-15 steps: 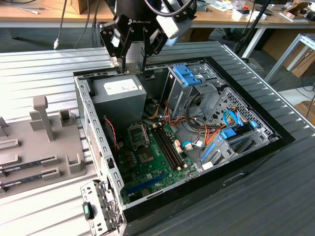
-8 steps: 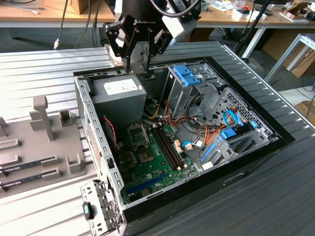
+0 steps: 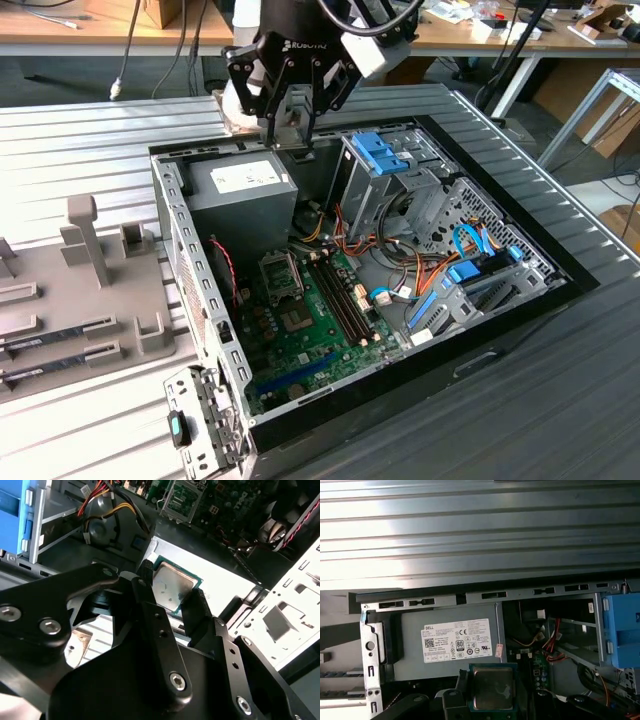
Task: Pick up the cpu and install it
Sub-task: 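Pick up the cpu and move it towards the insertion slot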
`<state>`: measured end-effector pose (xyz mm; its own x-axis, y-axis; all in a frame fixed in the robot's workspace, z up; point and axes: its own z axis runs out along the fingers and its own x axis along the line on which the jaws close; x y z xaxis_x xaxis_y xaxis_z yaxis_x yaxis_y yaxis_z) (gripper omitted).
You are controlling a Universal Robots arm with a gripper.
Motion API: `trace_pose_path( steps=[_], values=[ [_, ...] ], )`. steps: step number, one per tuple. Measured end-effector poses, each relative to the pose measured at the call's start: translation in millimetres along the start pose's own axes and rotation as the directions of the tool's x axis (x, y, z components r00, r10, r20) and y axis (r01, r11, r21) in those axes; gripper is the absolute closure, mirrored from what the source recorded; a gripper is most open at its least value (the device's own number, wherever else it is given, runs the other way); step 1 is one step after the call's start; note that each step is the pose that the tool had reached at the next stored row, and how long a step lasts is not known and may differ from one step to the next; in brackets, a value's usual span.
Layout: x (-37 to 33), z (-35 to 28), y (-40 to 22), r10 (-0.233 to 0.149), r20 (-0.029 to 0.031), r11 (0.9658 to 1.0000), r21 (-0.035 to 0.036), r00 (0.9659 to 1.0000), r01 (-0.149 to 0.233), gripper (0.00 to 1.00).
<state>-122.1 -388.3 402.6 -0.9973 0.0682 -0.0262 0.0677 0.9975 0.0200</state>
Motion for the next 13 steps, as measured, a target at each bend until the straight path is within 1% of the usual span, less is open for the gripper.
trace_pose_path(
  steps=[3, 8, 13],
  values=[
    [-4.2, 0.9, -0.8, 0.0, 0.0001, 1.0, 0.0002, 1.0, 0.0, 0.53],
    [-4.8, 1.7, -4.6, 0.0, 0.0001, 1.0, 0.0004, 1.0, 0.0, 0.53],
    [-5.0, 2.0, -6.2, 0.0, 0.0, 1.0, 0.0005, 1.0, 0.0, 0.53]
  ],
)
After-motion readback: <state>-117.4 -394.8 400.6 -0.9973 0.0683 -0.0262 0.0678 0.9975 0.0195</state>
